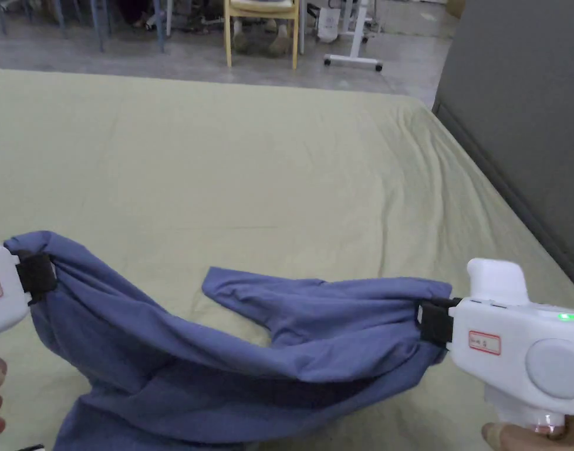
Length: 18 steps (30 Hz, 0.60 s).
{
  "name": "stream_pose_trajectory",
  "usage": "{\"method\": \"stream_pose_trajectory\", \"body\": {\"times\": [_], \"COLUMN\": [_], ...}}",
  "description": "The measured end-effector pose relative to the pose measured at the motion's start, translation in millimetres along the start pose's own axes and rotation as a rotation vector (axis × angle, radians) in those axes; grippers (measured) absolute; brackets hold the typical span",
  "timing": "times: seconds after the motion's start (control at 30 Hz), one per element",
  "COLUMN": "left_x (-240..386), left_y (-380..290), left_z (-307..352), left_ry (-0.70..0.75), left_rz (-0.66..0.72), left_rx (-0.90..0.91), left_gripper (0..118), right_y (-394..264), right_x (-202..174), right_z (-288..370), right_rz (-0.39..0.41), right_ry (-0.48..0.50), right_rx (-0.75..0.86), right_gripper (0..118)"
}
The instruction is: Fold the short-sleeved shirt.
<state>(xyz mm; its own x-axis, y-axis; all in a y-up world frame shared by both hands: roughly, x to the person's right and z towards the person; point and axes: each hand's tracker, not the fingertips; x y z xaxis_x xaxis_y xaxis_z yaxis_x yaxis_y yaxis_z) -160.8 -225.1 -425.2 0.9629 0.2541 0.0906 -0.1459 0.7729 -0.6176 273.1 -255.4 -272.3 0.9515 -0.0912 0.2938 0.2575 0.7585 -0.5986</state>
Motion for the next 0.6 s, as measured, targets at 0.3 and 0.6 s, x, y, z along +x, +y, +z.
{"method": "stream_pose_trajectory", "body": {"times": [0.3, 0.6], "left_x": [16, 44], "left_y": [167, 281], "left_z": [35, -2], "left_ry": [-0.028, 0.101], "left_rz": [0.03, -0.109], "left_rx": [0.271, 0.272], "left_gripper": [0, 0], "right_y": [195, 362], "right_x": [-25, -54], "right_z": [44, 22], "right_rz": [0.106, 0.134], "right_ry": [-0.098, -0.114], "right_rx": [0.231, 0.109], "right_gripper": [20, 20]}}
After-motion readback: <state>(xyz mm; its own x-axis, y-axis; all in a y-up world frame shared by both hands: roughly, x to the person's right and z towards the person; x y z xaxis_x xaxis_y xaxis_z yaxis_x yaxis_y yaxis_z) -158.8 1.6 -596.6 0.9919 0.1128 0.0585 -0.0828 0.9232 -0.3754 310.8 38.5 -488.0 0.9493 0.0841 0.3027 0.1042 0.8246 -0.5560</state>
